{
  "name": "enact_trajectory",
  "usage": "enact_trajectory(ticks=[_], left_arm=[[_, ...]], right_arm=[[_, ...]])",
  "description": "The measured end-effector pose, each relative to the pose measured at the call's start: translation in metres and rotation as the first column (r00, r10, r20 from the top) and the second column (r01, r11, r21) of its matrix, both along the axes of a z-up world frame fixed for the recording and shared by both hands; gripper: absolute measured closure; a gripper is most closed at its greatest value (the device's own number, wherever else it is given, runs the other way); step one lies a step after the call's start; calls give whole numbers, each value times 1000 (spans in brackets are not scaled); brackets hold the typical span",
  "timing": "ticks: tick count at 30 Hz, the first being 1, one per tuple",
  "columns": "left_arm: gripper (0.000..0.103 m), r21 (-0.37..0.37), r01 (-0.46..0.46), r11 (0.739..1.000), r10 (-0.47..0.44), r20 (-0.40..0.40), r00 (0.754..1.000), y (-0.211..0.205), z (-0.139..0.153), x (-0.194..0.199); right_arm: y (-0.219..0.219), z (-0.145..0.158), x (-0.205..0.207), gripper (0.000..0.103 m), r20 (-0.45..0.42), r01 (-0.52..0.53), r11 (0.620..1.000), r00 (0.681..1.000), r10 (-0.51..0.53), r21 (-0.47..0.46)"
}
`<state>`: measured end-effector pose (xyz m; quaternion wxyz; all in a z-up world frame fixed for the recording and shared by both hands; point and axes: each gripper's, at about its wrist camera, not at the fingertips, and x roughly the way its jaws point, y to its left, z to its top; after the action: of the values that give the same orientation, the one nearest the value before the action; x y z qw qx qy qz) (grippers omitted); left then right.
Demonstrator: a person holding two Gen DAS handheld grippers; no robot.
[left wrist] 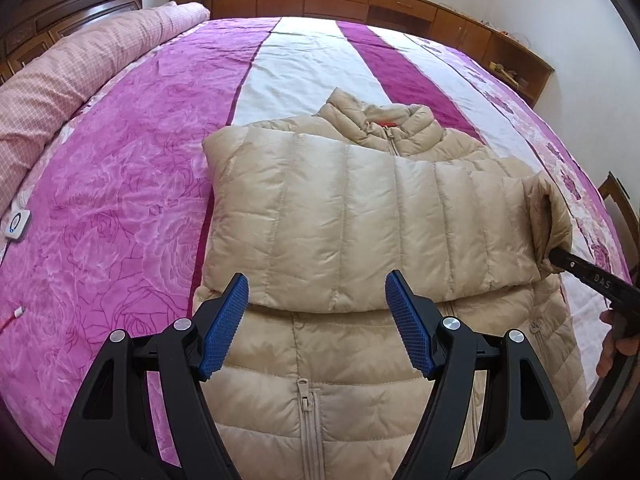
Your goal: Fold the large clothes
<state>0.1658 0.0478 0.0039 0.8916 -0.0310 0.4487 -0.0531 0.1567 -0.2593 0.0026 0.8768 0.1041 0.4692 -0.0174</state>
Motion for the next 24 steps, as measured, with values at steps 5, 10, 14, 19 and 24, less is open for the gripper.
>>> enact_trajectory(ticks=[5, 10, 14, 19, 24], left_arm=[[32, 24, 14, 1000, -14, 15, 1000, -2, -2, 1], [32, 16, -10, 1000, 10, 29, 1000, 3, 3, 3], [32, 37, -7, 999, 5, 53, 999, 7, 10, 4], [32, 38, -11, 999, 9, 55, 998, 9, 10, 10], [32, 56, -3, 998, 0, 54, 999, 7, 6, 10]], right_arm=[[-2, -12, 7, 87, -19, -17, 1000, 1000, 16, -12], [-2, -16, 6, 56, -16, -34, 999, 999, 34, -18], [-5, -5, -3, 50, 14, -58, 998, 998, 58, -30], [-8, 17, -12, 39, 54, -72, 996, 996, 75, -57], [-6, 29, -8, 25, 82, -80, 996, 993, 83, -47]])
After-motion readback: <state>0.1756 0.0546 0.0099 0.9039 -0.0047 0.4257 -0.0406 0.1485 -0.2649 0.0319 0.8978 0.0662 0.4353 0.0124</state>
